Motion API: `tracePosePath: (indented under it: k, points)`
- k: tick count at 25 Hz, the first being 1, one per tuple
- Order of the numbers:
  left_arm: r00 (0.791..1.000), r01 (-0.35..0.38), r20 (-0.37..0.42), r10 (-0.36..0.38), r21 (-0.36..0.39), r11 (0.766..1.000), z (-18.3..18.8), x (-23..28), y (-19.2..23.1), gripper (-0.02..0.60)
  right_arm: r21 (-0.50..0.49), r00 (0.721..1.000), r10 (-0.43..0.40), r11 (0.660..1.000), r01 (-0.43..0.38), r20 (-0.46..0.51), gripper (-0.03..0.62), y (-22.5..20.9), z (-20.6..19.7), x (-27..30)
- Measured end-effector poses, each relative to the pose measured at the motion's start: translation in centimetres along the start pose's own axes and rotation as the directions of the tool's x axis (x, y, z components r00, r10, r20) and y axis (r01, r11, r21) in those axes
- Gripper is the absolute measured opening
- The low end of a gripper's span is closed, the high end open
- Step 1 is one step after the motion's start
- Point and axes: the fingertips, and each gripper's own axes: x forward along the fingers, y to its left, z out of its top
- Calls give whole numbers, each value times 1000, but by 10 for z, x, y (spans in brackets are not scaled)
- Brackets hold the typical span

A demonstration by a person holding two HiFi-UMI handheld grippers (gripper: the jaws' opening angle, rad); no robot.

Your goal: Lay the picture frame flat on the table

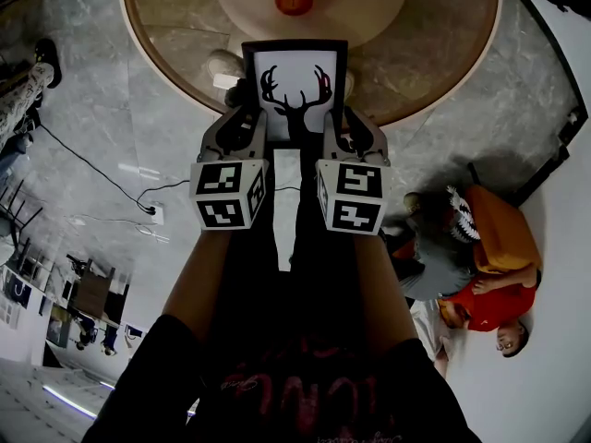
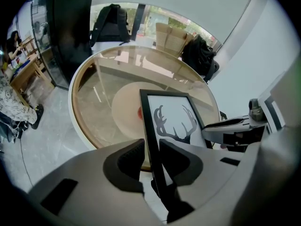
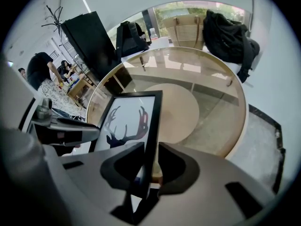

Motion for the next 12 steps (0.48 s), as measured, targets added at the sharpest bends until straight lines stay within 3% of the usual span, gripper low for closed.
tracePosePath:
  k: [8, 12]
  points:
    - [999, 5, 37, -6, 24, 1000, 17, -14, -4, 87, -19, 999, -47, 999, 48, 27, 84, -3, 9, -17]
    - [997, -9, 73, 6, 47, 999, 33, -25, -7, 44, -26, 997, -50, 998, 51, 54, 58, 0, 21, -28]
